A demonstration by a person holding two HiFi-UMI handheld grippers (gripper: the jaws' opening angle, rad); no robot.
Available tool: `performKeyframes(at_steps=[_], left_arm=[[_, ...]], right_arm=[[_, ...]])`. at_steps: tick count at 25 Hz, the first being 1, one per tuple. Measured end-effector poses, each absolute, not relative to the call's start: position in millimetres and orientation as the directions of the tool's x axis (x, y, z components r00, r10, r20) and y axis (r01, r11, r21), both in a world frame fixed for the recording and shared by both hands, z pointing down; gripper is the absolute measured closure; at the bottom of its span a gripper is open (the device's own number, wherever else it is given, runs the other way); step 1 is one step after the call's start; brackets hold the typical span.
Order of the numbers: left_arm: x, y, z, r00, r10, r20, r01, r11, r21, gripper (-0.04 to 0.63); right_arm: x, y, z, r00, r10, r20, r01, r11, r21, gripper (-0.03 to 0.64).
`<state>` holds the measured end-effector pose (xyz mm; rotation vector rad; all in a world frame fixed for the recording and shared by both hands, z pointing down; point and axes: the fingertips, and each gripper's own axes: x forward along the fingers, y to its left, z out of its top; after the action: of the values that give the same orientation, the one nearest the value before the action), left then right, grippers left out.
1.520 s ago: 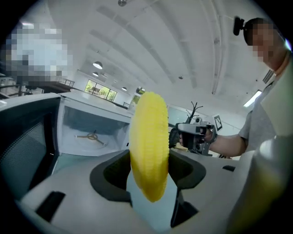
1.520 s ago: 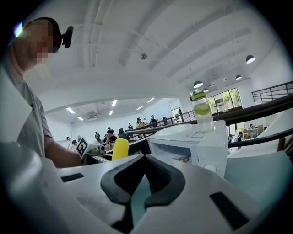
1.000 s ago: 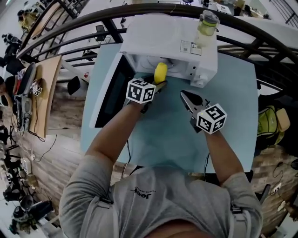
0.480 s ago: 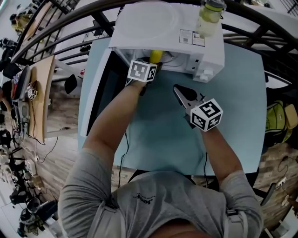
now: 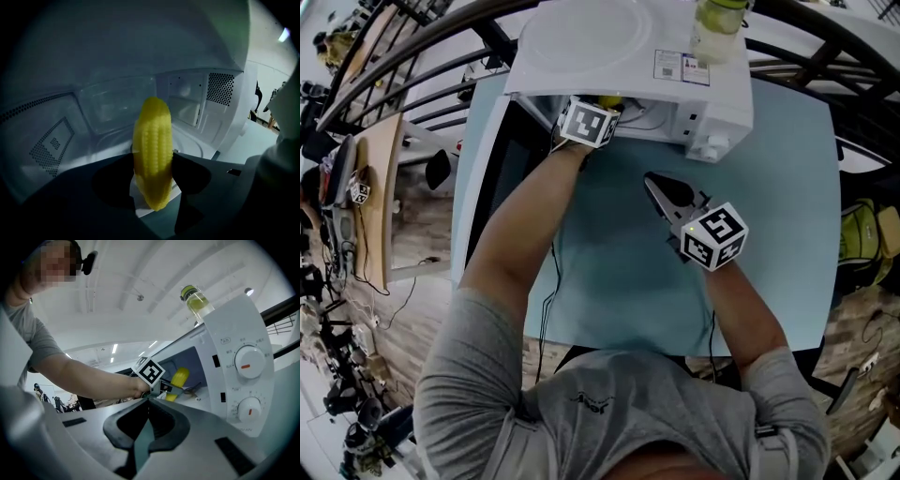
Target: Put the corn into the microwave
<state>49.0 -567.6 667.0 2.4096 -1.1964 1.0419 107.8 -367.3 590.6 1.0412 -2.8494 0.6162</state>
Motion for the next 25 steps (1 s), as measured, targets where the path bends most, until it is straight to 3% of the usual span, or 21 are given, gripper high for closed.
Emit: performKeyframes(at_steps=[17, 25], left_arm=[[54.2, -586.6, 677.6, 0.302, -0.665, 0.683, -0.688, -0.648, -0.327, 0.337], [55.0, -589.8, 688.3, 0.293, -0.646, 0.705, -0.68, -0.659, -0.321, 0.359]], right_arm=[[111.4, -354.5, 603.2, -0.773, -0.611, 0.17, -0.626, 0.693, -0.357, 0.598], [114.3, -353.4, 607.0, -0.771, -0.614, 0.169, -0.627, 0.688, -0.365, 0.598]])
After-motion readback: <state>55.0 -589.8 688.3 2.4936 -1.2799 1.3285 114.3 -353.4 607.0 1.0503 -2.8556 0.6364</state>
